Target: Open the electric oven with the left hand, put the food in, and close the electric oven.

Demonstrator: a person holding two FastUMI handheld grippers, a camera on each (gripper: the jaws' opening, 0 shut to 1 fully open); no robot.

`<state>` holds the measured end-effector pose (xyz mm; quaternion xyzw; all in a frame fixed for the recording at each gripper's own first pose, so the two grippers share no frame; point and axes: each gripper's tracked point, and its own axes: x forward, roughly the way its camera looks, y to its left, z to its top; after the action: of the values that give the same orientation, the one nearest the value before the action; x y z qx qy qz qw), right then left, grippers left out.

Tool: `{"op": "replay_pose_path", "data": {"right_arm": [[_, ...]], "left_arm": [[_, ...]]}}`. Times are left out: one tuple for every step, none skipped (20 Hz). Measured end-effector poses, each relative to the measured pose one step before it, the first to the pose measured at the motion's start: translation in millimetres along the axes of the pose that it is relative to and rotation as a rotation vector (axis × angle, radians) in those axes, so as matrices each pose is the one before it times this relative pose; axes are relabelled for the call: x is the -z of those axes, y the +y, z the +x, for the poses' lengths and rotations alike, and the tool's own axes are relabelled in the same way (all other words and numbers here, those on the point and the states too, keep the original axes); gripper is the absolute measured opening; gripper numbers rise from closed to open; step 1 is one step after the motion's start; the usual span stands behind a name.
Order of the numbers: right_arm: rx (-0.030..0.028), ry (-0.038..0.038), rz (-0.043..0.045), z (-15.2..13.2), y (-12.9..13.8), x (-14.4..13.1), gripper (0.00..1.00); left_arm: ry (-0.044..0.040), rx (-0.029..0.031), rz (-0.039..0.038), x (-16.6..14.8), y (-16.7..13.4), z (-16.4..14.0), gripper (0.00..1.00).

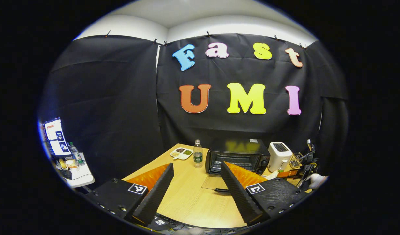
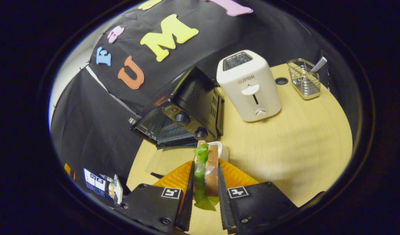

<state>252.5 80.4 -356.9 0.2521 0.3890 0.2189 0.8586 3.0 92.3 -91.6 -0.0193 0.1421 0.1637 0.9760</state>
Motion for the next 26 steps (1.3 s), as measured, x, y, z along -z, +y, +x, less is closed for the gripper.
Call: {"op": "replay_pose_path", "data": {"right_arm": [[0.00559,-0.03598,-0.00926,-8.58,11.84,-7.96,0.39],[0.00506,-0.03812,-0.00433,-9.66,14.27,-8.51,0.39],[0.00046,-0.03994,0.00219,-7.17,15.76,-6.79,0.39],[-0.00461,-0.03482,0.00765,-5.37,18.11,-7.28,0.39],[-0.00707,-0.03861,0.00987,-4.26,18.71,-3.72,0.39],[-0.00601,-0.03615,0.00692,-1.20,18.35,-3.32,0.39],[-0.00377,-0.03808,0.00541,-1.84,16.10,-1.77,0.39],[-0.00659,-0.03460,0.00506,1.52,16.42,-1.58,0.39],[-0.00261,-0.02829,0.01127,3.32,14.07,3.27,0.39],[-0.00068,-0.02548,0.02220,5.21,11.75,4.58,0.39],[-0.00287,-0.02173,0.03096,5.21,9.77,5.50,0.39],[-0.00018,-0.02372,0.02858,6.80,8.19,5.87,0.39],[0.00798,-0.02325,0.02766,6.40,4.17,5.83,0.39],[0.01244,-0.02885,0.02795,7.62,1.89,6.21,0.39],[0.01555,-0.02005,0.02619,8.12,0.12,7.90,0.39],[0.01828,-0.03066,0.04183,6.91,0.45,5.93,0.39],[0.01983,-0.02557,0.05758,8.34,-0.13,6.51,0.39],[0.00916,-0.01793,0.05167,8.87,-0.69,10.02,0.39],[-0.00253,-0.02534,0.05043,7.69,0.07,8.27,0.39],[0.00887,-0.02174,0.04592,9.01,-0.07,7.05,0.39],[0.02343,-0.01087,0.02562,8.39,-4.26,9.46,0.38],[0.01788,-0.01683,0.01681,8.28,-4.10,8.17,0.38],[0.01365,-0.01818,0.02647,9.21,-3.18,6.52,0.38],[0.00847,-0.01938,0.04096,9.76,-0.40,5.94,0.39],[0.00934,-0.01665,0.04345,10.31,-1.59,4.63,0.38],[0.01045,-0.00705,0.03412,10.89,-1.76,5.39,0.39]], "left_arm": [[-0.00365,0.02897,-0.00798,-0.32,-1.24,0.07,0.95],[0.00117,0.02478,-0.00089,4.57,1.78,1.72,0.95],[0.00478,0.02333,0.00809,4.30,3.26,0.66,0.95],[0.00649,0.01293,0.01468,2.88,4.82,0.46,0.95],[0.00052,0.01632,0.01496,1.52,5.34,-0.57,0.95],[-0.00187,0.01743,0.01033,1.29,4.13,-1.14,0.95],[0.00245,0.02951,0.00734,2.08,1.56,0.14,0.95],[0.00089,0.02433,0.01347,2.74,0.88,-0.95,0.94],[-0.00206,0.02478,0.01957,0.75,4.03,0.83,0.95],[0.00971,0.02905,0.01872,2.97,-0.14,1.51,0.95],[0.00533,0.01745,0.01671,1.87,2.95,0.54,0.95],[-0.00263,0.02374,0.01050,-2.01,0.70,0.42,0.95],[-0.00291,0.02417,0.00723,-1.80,-0.72,-0.85,0.95],[0.00220,0.03080,0.01299,-0.71,-1.29,0.66,0.95],[0.00096,0.02563,0.01606,-0.76,-0.72,1.34,0.95],[0.00285,0.02536,0.01286,-1.82,-0.08,1.87,0.95],[0.00479,0.01996,0.00390,-0.47,-0.22,1.85,0.95],[0.00611,0.01572,-0.00206,0.10,-0.19,2.03,0.95],[0.00175,0.02043,-0.00193,0.06,-1.89,1.86,0.95],[-0.00425,0.02109,0.00240,-1.11,-2.43,1.61,0.95],[0.00342,0.01649,0.00428,1.75,0.06,3.40,0.95],[0.00990,0.00484,0.00558,2.68,2.17,3.79,0.95],[0.00848,-0.00113,-0.00182,3.87,4.90,3.24,0.95],[0.00828,0.00375,-0.00853,3.29,1.85,2.66,0.95],[0.00678,0.00047,-0.00698,2.33,1.31,2.70,1.00],[0.00732,-0.00444,-0.00369,2.78,3.99,1.99,0.95]]}}
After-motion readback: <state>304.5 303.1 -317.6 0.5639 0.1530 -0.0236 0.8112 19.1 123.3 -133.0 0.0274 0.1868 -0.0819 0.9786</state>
